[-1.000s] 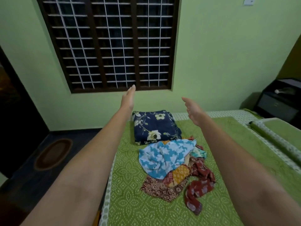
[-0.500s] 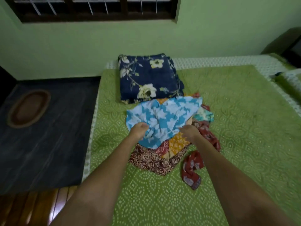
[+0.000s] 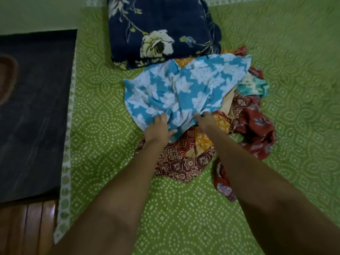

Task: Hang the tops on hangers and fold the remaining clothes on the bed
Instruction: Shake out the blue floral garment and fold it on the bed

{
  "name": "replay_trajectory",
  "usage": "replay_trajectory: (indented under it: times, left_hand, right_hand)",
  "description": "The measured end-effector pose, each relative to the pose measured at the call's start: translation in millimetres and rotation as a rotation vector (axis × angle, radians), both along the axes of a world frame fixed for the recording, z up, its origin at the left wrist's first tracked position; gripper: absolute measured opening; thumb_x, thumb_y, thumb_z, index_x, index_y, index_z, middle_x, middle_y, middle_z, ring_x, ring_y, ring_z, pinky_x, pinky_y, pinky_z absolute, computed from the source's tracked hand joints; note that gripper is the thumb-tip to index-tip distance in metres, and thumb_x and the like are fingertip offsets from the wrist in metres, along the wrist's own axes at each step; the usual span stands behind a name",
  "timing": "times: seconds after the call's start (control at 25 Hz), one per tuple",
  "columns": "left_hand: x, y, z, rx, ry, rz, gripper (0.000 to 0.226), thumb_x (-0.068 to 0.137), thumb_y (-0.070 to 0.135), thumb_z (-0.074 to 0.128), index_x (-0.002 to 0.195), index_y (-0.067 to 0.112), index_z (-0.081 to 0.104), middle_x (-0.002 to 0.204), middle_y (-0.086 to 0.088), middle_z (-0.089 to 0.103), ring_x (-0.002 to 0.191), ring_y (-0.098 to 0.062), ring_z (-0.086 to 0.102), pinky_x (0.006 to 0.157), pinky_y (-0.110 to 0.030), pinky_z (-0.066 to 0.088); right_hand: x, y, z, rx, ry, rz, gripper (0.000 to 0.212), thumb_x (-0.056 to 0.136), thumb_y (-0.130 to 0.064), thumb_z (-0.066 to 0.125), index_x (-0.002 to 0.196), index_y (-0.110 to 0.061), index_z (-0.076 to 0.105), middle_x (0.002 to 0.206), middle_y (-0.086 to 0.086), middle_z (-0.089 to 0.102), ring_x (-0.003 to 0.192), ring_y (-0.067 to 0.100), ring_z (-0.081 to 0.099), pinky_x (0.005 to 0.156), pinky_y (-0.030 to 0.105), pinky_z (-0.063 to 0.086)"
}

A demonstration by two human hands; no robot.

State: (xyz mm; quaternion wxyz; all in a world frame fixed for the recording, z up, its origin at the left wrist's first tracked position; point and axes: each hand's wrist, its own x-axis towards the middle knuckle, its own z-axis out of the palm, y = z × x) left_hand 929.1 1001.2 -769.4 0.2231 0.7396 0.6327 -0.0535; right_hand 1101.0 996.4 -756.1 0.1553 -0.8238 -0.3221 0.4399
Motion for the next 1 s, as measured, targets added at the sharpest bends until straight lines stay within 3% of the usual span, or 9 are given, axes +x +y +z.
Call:
replay_trajectory:
  times: [0.16, 0.28, 0.44, 0.56, 0.68, 0.8, 0.88, 0.96, 1.0]
  left_hand:
    - [-2.6, 13.0, 13.2, -0.102, 0.074, 0.105, 0.027, 0.095, 0.009, 0.047, 0.122, 0.007, 0.045, 0.123, -0.017, 0.056, 0.11, -0.034, 0.057, 0.087, -0.041, 0.047]
    - [-34.6, -15.8, 51.1, -0.282, 0.299, -0.143, 0.029, 0.095, 0.019, 0.05, 0.121, 0.006, 0.054, 0.121, -0.013, 0.059, 0.109, -0.028, 0.058, 0.087, -0.035, 0.047]
    - [-80.6, -52.8, 133.1, -0.667, 0.326, -0.115, 0.032, 0.087, 0.023, 0.062, 0.114, 0.006, 0.066, 0.107, -0.01, 0.064, 0.095, -0.023, 0.062, 0.083, -0.031, 0.049]
    - [-93.7, -55.6, 234.3, -0.46, 0.051, 0.061, 0.019, 0.086, 0.022, 0.057, 0.087, 0.006, 0.067, 0.095, -0.016, 0.065, 0.081, -0.025, 0.059, 0.07, -0.029, 0.046]
    - [-97.8, -61.3, 361.5, -0.167, -0.236, 0.181, 0.023, 0.09, 0.016, 0.05, 0.086, 0.0, 0.065, 0.087, -0.017, 0.059, 0.079, -0.028, 0.057, 0.064, -0.028, 0.042]
    - [-91.7, -87.3, 486.7, 0.003, -0.489, 0.217, 0.023, 0.091, 0.011, 0.046, 0.079, 0.0, 0.062, 0.096, -0.025, 0.06, 0.082, -0.024, 0.053, 0.062, -0.027, 0.037]
    - [-82.6, -112.8, 554.8, 0.096, -0.587, 0.18, 0.024, 0.091, 0.008, 0.045, 0.086, -0.007, 0.063, 0.102, -0.029, 0.06, 0.09, -0.028, 0.057, 0.066, -0.031, 0.038]
    - [-75.3, -136.5, 606.3, 0.171, -0.663, 0.152, 0.027, 0.089, 0.007, 0.045, 0.098, -0.011, 0.064, 0.112, -0.031, 0.061, 0.103, -0.038, 0.06, 0.064, -0.031, 0.037]
    - [-74.2, -151.7, 628.8, 0.206, -0.688, 0.138, 0.027, 0.089, 0.006, 0.045, 0.099, -0.01, 0.064, 0.116, -0.029, 0.061, 0.107, -0.038, 0.059, 0.06, -0.03, 0.036]
  right_hand:
    - [-4.6, -15.5, 10.9, -0.118, -0.193, 0.412, 0.03, 0.1, -0.021, 0.041, 0.119, -0.004, 0.057, 0.115, 0.019, 0.057, 0.107, 0.031, 0.055, 0.089, 0.034, 0.043]
    - [-19.7, -53.9, 41.9, -0.354, -0.131, 0.717, 0.022, 0.098, -0.019, 0.048, 0.108, -0.006, 0.062, 0.093, 0.005, 0.059, 0.081, 0.014, 0.057, 0.069, 0.018, 0.045]
    - [-34.2, -87.6, 129.7, -0.483, 0.031, 0.616, 0.023, 0.091, -0.013, 0.051, 0.069, -0.007, 0.054, 0.065, 0.004, 0.049, 0.052, 0.013, 0.039, 0.05, 0.021, 0.035]
    - [-33.7, -94.1, 225.0, -0.227, -0.141, 0.515, 0.014, 0.089, -0.021, 0.06, 0.085, -0.008, 0.056, 0.081, 0.006, 0.052, 0.068, 0.019, 0.048, 0.064, 0.026, 0.041]
    - [-33.4, -110.8, 337.8, -0.14, -0.306, 0.611, 0.03, 0.086, -0.032, 0.063, 0.099, -0.005, 0.058, 0.086, 0.009, 0.053, 0.071, 0.021, 0.051, 0.061, 0.028, 0.041]
    - [-41.3, -138.4, 433.4, 0.013, -0.366, 0.669, 0.067, 0.074, -0.04, 0.077, 0.124, -0.003, 0.051, 0.108, 0.014, 0.055, 0.093, 0.026, 0.054, 0.077, 0.034, 0.046]
    - [-57.6, -148.5, 481.8, 0.287, -0.166, 0.523, 0.075, 0.072, -0.045, 0.08, 0.125, -0.002, 0.049, 0.101, 0.017, 0.06, 0.084, 0.023, 0.056, 0.072, 0.034, 0.051]
    - [-101.2, -187.1, 536.0, 0.376, 0.26, 0.346, 0.039, 0.097, -0.034, 0.052, 0.092, 0.003, 0.064, 0.065, 0.016, 0.064, 0.056, 0.02, 0.059, 0.048, 0.023, 0.048]
    - [-116.5, -200.8, 551.6, 0.423, 0.325, 0.308, 0.042, 0.103, -0.029, 0.039, 0.083, 0.0, 0.062, 0.059, 0.01, 0.063, 0.054, 0.019, 0.058, 0.043, 0.021, 0.045]
